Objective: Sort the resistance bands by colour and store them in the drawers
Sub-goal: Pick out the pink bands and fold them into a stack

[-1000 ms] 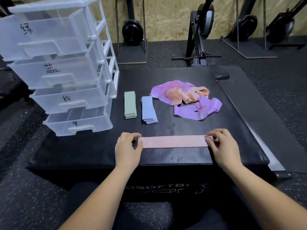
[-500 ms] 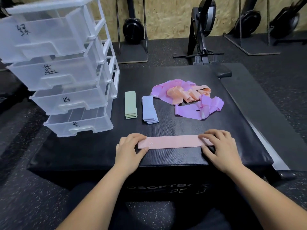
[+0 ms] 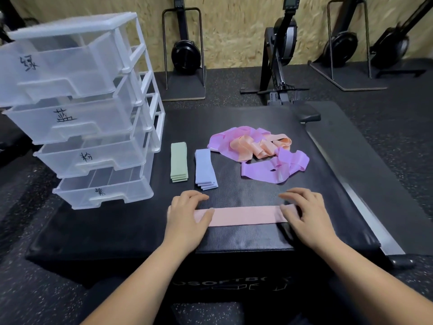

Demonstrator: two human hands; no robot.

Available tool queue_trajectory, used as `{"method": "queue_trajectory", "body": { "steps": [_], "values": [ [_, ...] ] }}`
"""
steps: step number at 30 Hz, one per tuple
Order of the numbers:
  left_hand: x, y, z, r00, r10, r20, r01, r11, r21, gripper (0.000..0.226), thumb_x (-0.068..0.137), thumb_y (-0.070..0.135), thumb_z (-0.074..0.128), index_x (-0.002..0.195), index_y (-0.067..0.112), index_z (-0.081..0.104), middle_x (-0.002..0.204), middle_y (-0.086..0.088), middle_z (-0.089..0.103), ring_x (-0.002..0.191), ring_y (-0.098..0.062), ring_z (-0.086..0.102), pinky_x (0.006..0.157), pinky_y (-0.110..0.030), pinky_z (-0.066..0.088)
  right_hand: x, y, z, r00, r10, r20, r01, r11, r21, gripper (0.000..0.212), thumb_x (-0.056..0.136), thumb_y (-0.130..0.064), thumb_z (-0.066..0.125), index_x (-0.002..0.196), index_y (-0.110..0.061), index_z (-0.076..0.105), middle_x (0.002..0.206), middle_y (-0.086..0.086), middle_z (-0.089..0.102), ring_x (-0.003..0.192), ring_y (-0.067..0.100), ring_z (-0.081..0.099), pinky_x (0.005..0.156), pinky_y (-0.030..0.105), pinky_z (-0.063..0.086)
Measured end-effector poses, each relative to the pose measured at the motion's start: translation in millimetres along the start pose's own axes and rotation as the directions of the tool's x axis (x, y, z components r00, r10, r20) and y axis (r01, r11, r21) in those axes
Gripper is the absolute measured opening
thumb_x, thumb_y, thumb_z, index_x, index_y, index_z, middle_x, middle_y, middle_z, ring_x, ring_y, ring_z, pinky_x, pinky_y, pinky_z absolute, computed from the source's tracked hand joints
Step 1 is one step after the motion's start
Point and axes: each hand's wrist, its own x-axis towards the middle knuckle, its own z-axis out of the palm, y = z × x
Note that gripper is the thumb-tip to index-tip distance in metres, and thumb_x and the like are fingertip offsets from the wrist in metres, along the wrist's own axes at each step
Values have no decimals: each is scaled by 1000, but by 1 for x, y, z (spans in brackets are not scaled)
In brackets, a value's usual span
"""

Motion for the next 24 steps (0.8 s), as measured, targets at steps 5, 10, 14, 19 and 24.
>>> {"method": "queue_trajectory", "body": {
  "steps": [5,10,14,19,24],
  "values": [
    [51,51,17,978,153,140,-152,988,-22,42,96,42,68,136,29,63,136,9,55,128,-14,49,108,-33,40,62,-13,-3,994,-85,65,94,985,-148,32,95,-37,69,127,-34,71,132,-11,61,119,24,47,102,43,47],
    [92,90,45,922,146,359,-182,981,70,54,99,39,66,148,20,52,147,-3,49,136,-27,45,112,-44,41,127,-24,3,971,-126,203,179,946,-270,37,95,-33,65,132,-33,67,142,-12,59,123,29,48,103,45,44],
    [102,93,67,890,73,451,-179,964,196,63,96,42,71,148,15,46,146,-8,44,134,-32,41,110,-46,44,160,-35,15,915,-188,356,315,886,-341,45,96,-26,61,140,-38,61,150,-12,53,130,29,44,102,46,46],
    [103,82,79,903,61,424,-144,975,168,68,93,44,76,149,16,49,147,0,41,135,-26,38,111,-41,42,183,-38,38,851,-248,463,460,778,-428,50,98,-23,50,146,-38,56,160,-14,43,138,29,37,104,44,37],
    [102,77,83,916,82,393,-142,982,128,69,91,44,78,149,17,52,147,4,42,134,-23,38,112,-39,41,195,-33,50,878,-205,432,411,785,-463,46,99,-19,46,139,-35,62,142,-17,58,129,24,44,91,36,38]
  ]
}}
